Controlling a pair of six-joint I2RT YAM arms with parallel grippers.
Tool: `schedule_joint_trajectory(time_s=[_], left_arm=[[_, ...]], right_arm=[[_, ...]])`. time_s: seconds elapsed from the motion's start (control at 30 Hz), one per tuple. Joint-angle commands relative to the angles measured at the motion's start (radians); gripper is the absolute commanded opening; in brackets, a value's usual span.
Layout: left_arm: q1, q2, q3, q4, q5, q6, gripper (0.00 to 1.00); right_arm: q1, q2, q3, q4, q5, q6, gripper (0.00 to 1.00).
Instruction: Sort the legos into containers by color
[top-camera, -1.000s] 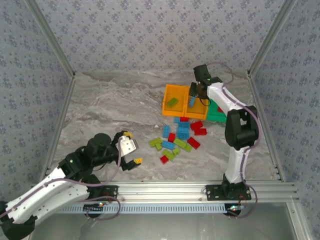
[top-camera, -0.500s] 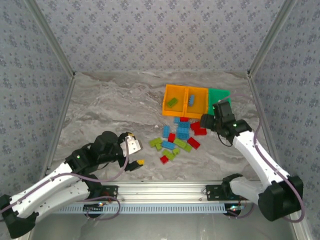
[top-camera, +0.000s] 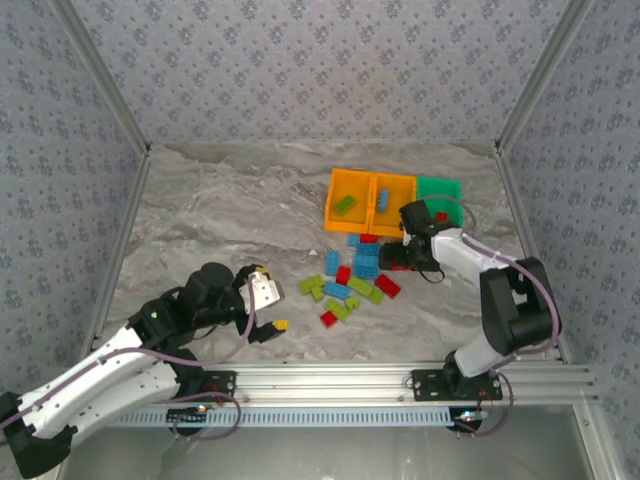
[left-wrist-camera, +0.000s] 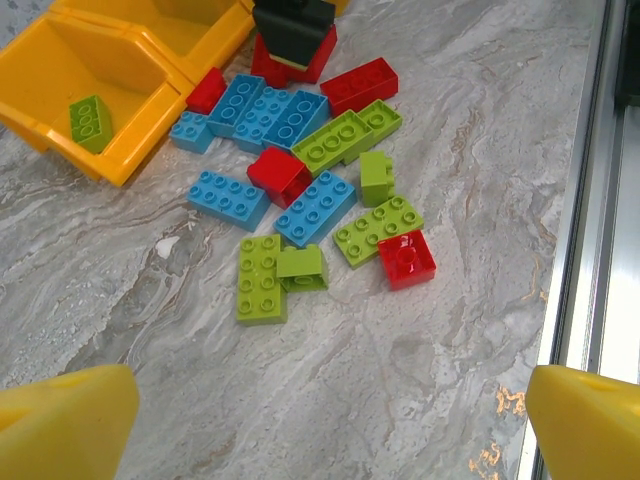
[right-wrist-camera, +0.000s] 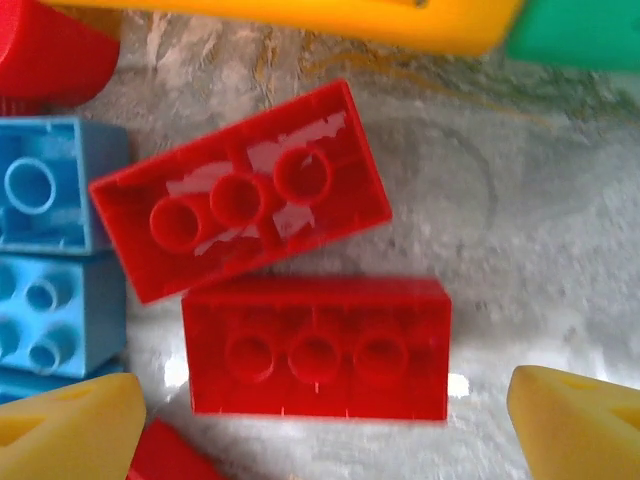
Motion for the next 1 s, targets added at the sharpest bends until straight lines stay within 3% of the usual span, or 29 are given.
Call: schedule_joint_trajectory(time_s=[0.0, 0.23, 0.33, 0.53, 0.67, 0.73, 0.83, 0.97], left_arm=[[0.005, -0.011, 0.014, 0.009, 0.004, 0.016, 0.99], [0.006, -0.012, 0.014, 0.008, 0.001, 0.015, 0.99], [0.005, -0.015, 0.015, 0.008, 0.001, 0.015, 0.99], [0.006, -0.017, 0.013, 0.012, 0.000, 0.019, 0.99], [0.011, -0.020, 0.025, 0.016, -0.034, 0.023, 0.99], [0.016, -0.037, 0.025, 0.021, -0.055, 0.024, 0.99], [0.029, -0.081, 0.014, 0.033, -0.083, 0.025, 0.99], [0.030, -0.122, -0.004, 0.034, -0.109, 0.027, 0.99]], right_arm=[[-0.007, 0.052, 0.026, 0.024, -0.032, -0.035, 0.91], [-0.021, 0.064, 0.019, 0.017, -0.012, -0.004, 0.59], [-0.018, -0.024, -0.008, -0.016, 0.040, 0.042, 0.55], [0.005, -0.377, -0.104, -0.030, 0.125, 0.206, 0.52], [-0.053, -0.520, -0.096, -0.002, 0.212, 0.253, 0.52], [-0.132, -0.489, -0.051, 0.031, 0.190, 0.241, 0.52], [-0.252, -0.318, 0.076, 0.063, 0.089, 0.246, 0.49], [-0.309, -0.052, 0.272, 0.057, -0.025, 0.272, 0.52]])
